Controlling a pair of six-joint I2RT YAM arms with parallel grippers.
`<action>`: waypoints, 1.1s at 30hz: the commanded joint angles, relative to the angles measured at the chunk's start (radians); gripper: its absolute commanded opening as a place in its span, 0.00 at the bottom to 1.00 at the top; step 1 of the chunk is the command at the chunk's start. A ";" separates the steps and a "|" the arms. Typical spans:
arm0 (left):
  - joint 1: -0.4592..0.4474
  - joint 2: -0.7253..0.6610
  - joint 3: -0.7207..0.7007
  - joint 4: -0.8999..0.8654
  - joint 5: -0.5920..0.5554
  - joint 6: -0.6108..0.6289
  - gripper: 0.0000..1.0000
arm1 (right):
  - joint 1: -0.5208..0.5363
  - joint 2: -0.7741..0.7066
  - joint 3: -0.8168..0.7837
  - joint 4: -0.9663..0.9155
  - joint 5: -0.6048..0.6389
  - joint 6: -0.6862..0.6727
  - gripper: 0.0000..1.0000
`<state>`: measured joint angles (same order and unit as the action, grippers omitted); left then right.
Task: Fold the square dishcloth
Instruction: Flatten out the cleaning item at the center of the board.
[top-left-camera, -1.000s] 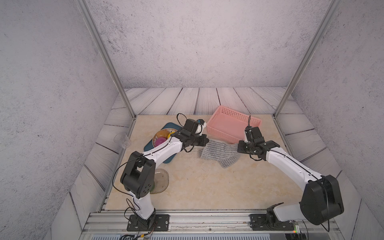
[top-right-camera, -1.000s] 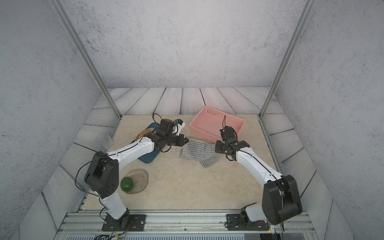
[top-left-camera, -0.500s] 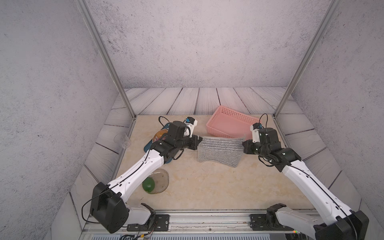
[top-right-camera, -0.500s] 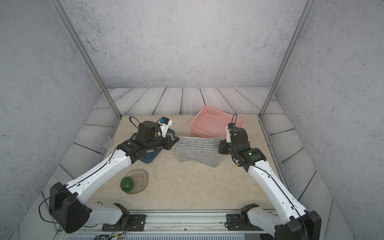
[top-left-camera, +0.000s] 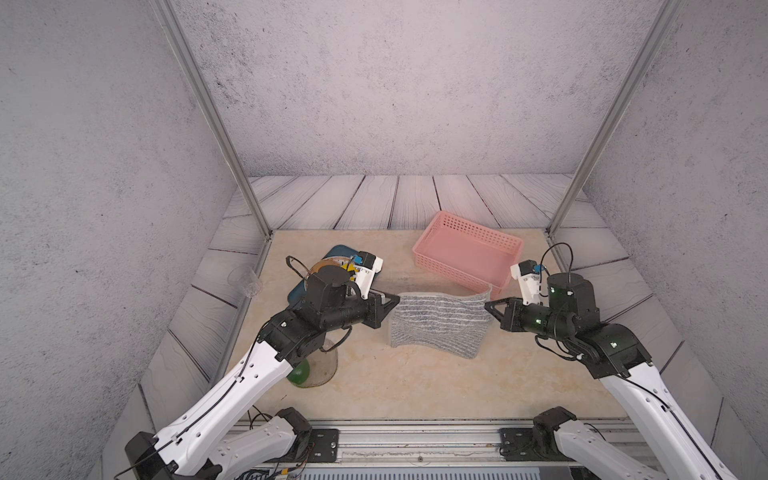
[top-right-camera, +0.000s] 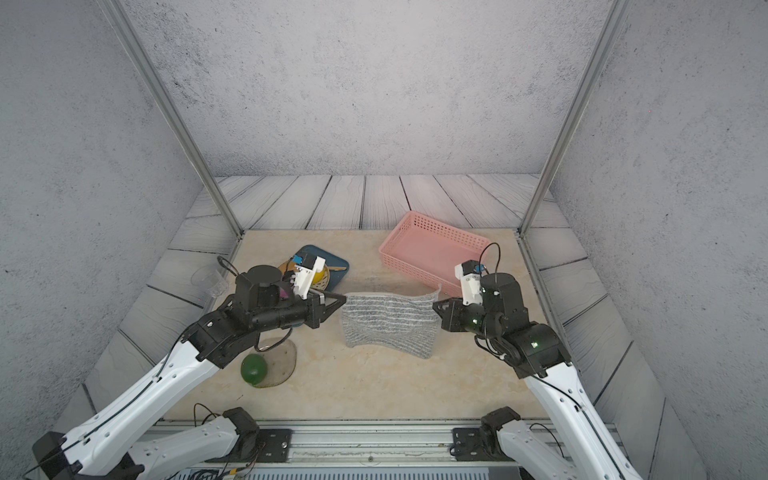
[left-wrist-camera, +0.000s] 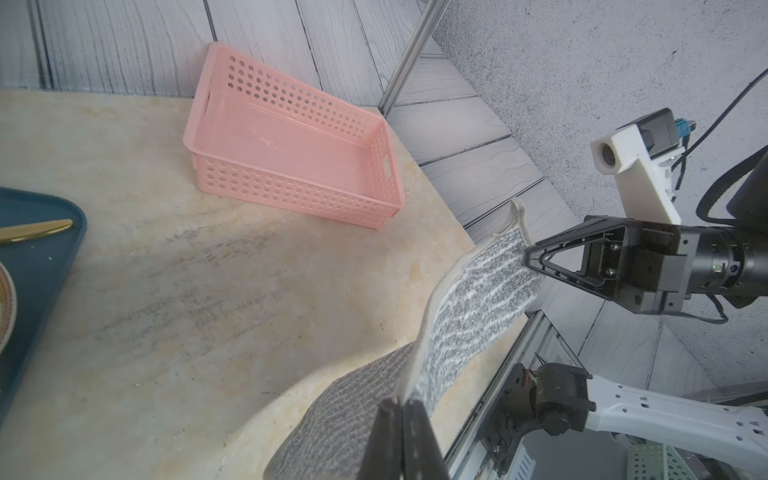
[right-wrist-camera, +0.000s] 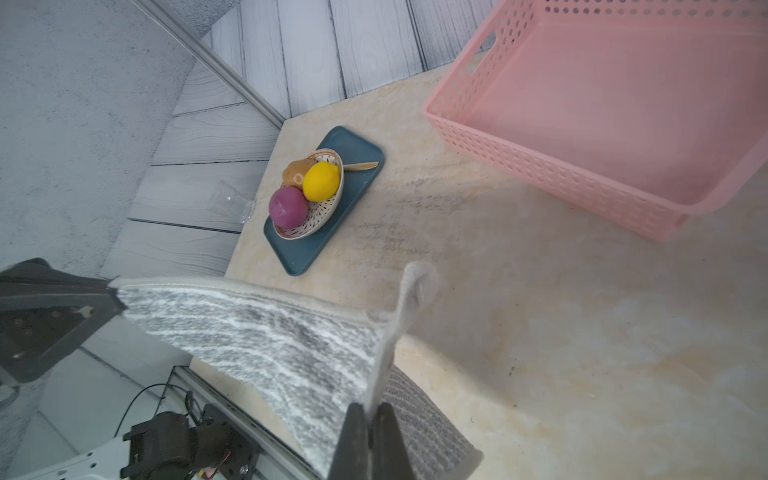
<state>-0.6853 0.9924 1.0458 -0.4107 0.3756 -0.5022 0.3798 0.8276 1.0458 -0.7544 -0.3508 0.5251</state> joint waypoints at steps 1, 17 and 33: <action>-0.005 -0.004 -0.034 -0.038 0.003 -0.047 0.00 | 0.005 -0.017 -0.016 -0.060 -0.027 0.076 0.00; 0.069 0.585 0.057 0.322 -0.256 0.182 0.00 | -0.008 0.681 0.042 0.285 0.434 -0.035 0.00; 0.177 0.971 0.201 0.438 -0.169 0.168 0.11 | -0.009 1.119 0.309 0.317 0.507 -0.110 0.17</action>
<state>-0.5125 1.9499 1.2133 0.0082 0.1909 -0.3450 0.3737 1.9236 1.3197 -0.4053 0.1143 0.4374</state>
